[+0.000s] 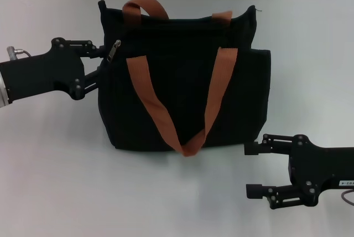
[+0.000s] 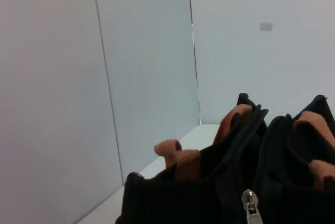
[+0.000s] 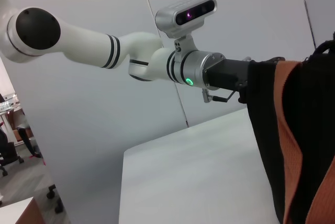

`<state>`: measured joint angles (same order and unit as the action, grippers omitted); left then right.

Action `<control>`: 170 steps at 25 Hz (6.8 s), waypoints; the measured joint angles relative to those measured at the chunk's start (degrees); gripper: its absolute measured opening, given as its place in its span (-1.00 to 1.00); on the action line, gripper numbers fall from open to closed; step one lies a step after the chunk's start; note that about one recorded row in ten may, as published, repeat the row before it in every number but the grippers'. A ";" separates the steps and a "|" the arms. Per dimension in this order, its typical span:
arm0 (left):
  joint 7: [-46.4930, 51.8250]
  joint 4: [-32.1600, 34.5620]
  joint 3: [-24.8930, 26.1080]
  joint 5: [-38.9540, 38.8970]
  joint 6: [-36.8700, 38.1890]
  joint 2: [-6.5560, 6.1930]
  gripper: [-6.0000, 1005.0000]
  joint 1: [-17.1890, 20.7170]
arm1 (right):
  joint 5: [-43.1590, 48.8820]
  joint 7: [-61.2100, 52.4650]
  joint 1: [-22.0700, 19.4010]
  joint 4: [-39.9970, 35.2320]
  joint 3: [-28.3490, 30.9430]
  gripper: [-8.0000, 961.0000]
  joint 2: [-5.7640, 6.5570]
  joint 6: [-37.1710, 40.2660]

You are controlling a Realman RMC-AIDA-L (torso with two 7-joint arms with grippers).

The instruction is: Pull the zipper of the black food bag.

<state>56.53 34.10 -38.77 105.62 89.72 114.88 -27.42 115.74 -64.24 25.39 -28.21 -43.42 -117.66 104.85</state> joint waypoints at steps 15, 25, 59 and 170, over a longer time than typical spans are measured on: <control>-0.55 0.91 1.96 -0.53 1.66 0.09 -0.82 0.36 | -0.24 -0.37 0.26 0.00 0.74 0.70 -0.17 1.02; -3.21 2.06 4.97 -0.65 4.68 1.54 -0.85 1.09 | -10.07 -11.33 2.59 0.07 0.97 0.70 -0.57 6.38; -9.16 2.28 5.16 -5.07 4.77 3.06 -0.85 1.47 | -10.64 -60.20 30.16 -5.63 -13.59 0.70 0.26 -18.84; -9.15 2.29 5.85 -5.07 3.91 3.15 -0.85 1.46 | -6.54 -63.26 32.47 -9.77 -20.72 -0.97 -1.23 -27.43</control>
<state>47.38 36.39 -32.92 100.56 93.62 118.03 -25.96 109.21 -127.50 57.86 -37.98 -64.13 -118.89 77.42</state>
